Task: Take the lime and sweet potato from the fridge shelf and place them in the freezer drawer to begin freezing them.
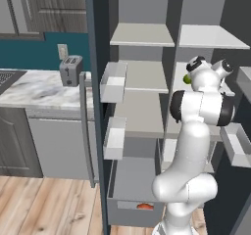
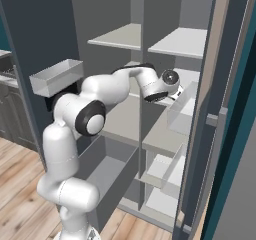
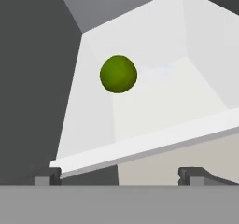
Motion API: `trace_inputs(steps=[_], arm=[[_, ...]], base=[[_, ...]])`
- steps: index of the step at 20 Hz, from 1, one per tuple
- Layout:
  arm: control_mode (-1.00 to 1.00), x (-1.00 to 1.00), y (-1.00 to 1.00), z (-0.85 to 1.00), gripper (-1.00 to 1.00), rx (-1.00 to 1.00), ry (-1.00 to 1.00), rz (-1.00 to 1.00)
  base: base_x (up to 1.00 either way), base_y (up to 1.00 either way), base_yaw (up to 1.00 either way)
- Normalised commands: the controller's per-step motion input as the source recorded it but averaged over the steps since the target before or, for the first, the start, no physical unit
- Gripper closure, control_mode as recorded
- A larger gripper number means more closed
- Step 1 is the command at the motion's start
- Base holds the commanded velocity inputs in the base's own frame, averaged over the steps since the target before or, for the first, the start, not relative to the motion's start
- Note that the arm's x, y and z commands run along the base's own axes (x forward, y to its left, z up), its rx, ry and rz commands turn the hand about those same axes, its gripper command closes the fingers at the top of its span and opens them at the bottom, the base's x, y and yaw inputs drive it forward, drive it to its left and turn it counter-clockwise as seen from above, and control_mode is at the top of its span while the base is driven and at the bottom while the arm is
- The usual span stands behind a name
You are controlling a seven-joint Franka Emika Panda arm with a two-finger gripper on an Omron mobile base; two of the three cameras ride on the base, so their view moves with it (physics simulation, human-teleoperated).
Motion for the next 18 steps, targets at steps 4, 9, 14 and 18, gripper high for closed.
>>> trace_inputs(steps=[4,9,14,18], arm=[[-1.00,0.38,-0.06,-0.07,-1.00,0.00,0.00,0.00],[-1.00,0.37,-0.12,-0.11,-1.00,0.02,0.00,0.00],[-1.00,0.33,-0.16,-0.05,-1.00,0.05,0.00,0.00],[-1.00,0.35,-0.16,-0.03,-1.00,0.06,0.00,0.00]], base=[[0.00,0.00,0.00],[0.00,0.00,0.00],[0.00,0.00,0.00],[0.00,0.00,0.00]])
